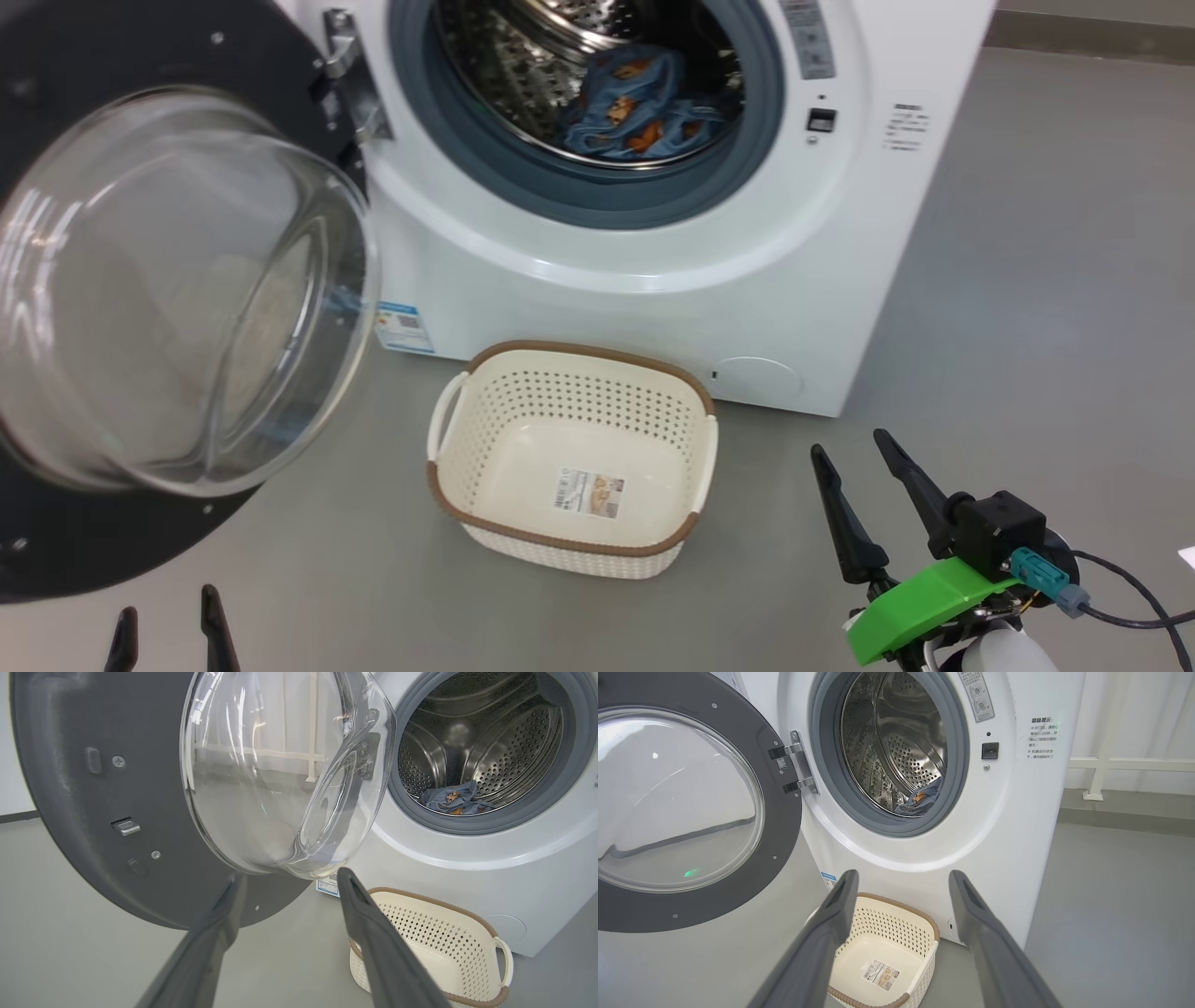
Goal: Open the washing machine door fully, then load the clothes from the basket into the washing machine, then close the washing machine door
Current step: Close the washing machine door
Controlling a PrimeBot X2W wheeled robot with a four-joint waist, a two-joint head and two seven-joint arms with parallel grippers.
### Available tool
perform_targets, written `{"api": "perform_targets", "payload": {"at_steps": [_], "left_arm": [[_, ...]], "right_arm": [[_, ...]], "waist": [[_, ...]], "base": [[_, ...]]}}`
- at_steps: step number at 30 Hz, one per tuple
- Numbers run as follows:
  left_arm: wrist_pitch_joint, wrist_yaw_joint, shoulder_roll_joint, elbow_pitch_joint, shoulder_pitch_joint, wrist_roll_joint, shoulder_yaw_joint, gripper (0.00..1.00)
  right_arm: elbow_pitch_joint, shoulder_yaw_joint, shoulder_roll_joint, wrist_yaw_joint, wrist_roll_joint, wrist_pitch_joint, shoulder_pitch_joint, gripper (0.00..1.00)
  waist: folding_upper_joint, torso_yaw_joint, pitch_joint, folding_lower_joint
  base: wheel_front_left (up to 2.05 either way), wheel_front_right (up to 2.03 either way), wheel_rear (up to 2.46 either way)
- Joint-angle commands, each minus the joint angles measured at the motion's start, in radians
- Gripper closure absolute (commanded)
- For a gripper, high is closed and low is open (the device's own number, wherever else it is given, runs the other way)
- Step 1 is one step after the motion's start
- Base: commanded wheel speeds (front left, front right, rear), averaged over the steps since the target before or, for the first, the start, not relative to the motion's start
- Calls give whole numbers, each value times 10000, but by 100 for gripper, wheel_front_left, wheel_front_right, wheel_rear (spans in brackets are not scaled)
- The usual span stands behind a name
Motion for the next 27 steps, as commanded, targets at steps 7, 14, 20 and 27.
{"api": "perform_targets", "payload": {"at_steps": [7,14,20,27], "left_arm": [[-51,293,122,-123,-252,-234,230,0],[-51,430,122,-72,-167,-372,216,0],[-51,494,122,-49,-30,-415,210,0],[-51,558,122,-34,60,-427,225,0]], "right_arm": [[-233,236,53,16,-181,-49,12,0],[-196,340,53,16,-240,-49,13,0],[-136,420,53,16,-231,-49,67,0],[-99,458,53,16,-243,-49,84,0]], "waist": [[0,1115,18,0],[0,1478,-73,0],[0,1651,-208,0],[0,1717,-260,0]], "base": [[0,0,0],[0,0,0],[0,0,0],[0,0,0]]}}
